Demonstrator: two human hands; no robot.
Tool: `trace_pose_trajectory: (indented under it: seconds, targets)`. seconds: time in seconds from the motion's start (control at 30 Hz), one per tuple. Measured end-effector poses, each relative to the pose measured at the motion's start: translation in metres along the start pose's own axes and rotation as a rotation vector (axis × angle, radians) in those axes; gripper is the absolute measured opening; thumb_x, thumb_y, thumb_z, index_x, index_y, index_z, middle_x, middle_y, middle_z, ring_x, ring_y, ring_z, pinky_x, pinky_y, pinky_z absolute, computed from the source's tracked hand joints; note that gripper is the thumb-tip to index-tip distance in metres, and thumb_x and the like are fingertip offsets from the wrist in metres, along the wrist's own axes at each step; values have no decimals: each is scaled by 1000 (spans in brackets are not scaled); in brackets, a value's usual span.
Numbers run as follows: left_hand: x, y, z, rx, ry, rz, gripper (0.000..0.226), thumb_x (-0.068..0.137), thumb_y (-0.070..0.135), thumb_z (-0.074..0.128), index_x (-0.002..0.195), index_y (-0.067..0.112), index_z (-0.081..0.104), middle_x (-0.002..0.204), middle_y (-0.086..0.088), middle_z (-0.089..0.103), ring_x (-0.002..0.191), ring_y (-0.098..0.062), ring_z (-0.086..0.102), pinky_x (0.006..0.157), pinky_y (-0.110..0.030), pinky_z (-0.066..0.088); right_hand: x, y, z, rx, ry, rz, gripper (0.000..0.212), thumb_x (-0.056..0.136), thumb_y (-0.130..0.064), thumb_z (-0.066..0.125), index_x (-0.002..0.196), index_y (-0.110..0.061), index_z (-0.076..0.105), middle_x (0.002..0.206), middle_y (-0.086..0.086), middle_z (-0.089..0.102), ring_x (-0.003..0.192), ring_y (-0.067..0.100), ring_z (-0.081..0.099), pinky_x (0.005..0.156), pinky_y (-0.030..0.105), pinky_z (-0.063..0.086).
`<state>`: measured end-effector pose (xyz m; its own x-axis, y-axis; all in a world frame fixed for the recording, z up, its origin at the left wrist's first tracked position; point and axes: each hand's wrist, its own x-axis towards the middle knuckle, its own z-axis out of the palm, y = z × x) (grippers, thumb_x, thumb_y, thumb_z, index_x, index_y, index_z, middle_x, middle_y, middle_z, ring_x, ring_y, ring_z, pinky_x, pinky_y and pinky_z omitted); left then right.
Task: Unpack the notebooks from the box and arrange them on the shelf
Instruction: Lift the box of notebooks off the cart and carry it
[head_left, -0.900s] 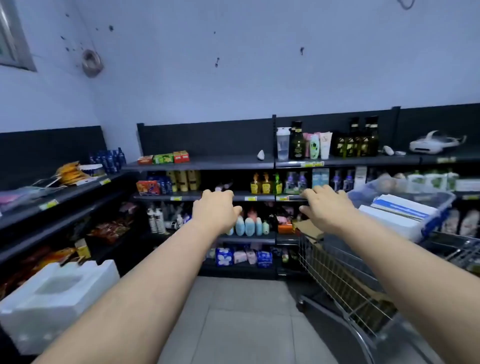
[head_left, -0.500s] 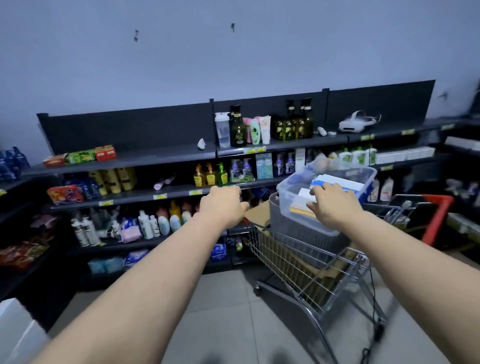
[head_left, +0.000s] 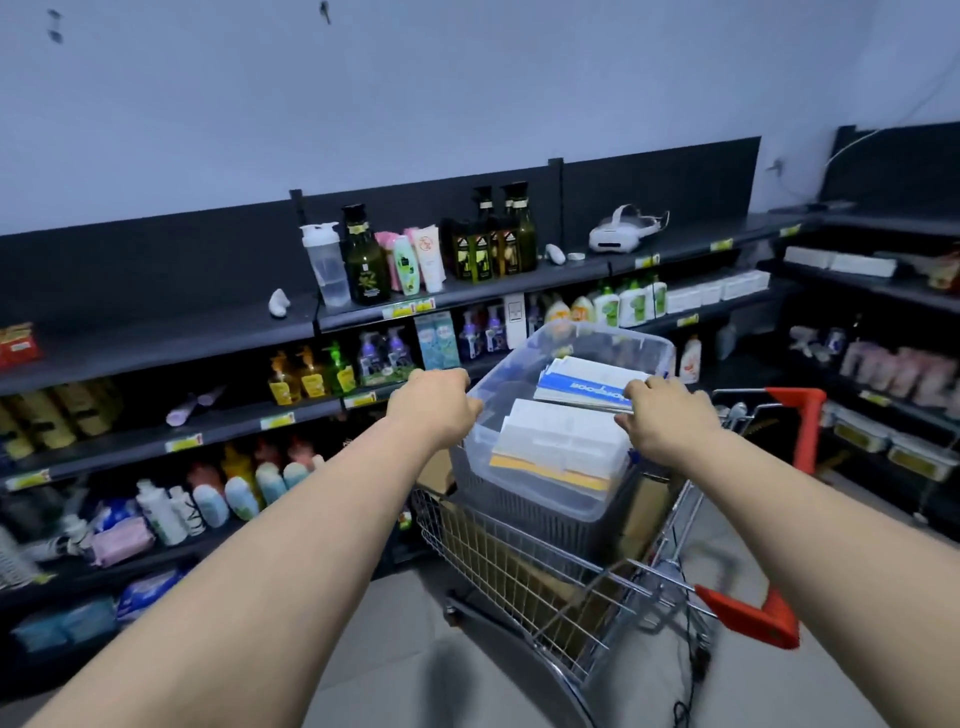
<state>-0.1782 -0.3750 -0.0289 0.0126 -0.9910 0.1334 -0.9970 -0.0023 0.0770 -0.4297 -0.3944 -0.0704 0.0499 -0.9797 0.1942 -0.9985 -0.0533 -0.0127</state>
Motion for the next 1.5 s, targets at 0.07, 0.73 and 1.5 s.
trace_pose_trajectory:
  seconds: [0.07,0.73,1.5]
  targets:
    - [22,3,7,2,-12,17,39,97,43,45,123,15,54,120,-12,61,113,-31,52,84,-42,51,12,8,6,-2,0,29,45,96,-46,44,130,-16,46,131,8,50,124,29,44,97,45,38]
    - [254,-26,111,-97,-240,245,56,96,42,47,144,15,34,138,-13,50,127,-34,44,97,-44,45,130,-3,76,149,-62,512,57,93,-44,49,138,-13,33,136,15,43,126,36,41,97,46,40]
    - [282,-13,154,-410,-221,191,67,94,2,38,155,23,17,145,-13,45,114,-34,56,88,-43,52,140,0,116,449,-96,732,63,96,-22,49,149,-26,14,134,23,37,109,41,54,87,43,45]
